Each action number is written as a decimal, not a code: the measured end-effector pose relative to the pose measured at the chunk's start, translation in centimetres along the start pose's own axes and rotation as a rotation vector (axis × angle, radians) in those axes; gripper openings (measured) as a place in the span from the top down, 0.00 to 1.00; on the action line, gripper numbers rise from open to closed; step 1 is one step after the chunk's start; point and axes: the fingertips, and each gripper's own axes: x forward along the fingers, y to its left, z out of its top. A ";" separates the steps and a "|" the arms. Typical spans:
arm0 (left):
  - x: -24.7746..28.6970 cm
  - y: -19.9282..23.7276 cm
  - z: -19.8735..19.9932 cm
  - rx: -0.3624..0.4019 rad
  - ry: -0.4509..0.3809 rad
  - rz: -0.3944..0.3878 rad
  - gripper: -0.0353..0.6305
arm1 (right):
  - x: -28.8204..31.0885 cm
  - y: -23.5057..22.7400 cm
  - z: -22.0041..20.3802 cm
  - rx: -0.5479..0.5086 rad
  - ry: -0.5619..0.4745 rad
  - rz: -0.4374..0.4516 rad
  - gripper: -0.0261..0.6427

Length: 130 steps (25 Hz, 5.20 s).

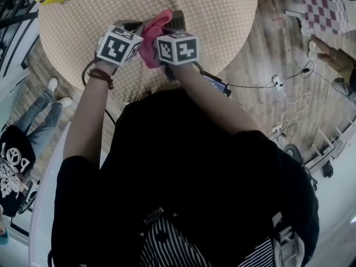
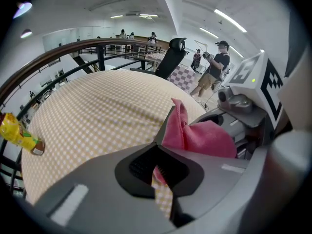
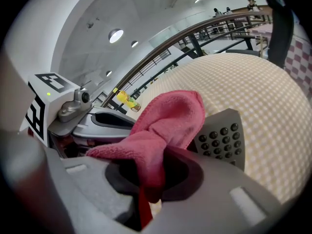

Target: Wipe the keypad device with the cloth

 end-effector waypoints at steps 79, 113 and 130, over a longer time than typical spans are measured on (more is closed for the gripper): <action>0.5 -1.5 0.1 0.067 0.020 0.059 0.95 | 0.6 -1.5 -5.0 0.029 0.017 0.016 0.86; -8.6 -13.2 3.0 -0.340 -0.492 0.213 0.94 | -16.7 0.6 -5.9 -0.251 -0.002 0.126 0.86; -17.8 -26.2 6.3 -0.376 -0.795 0.230 0.94 | -28.5 4.5 -6.3 -0.397 -0.129 0.248 0.86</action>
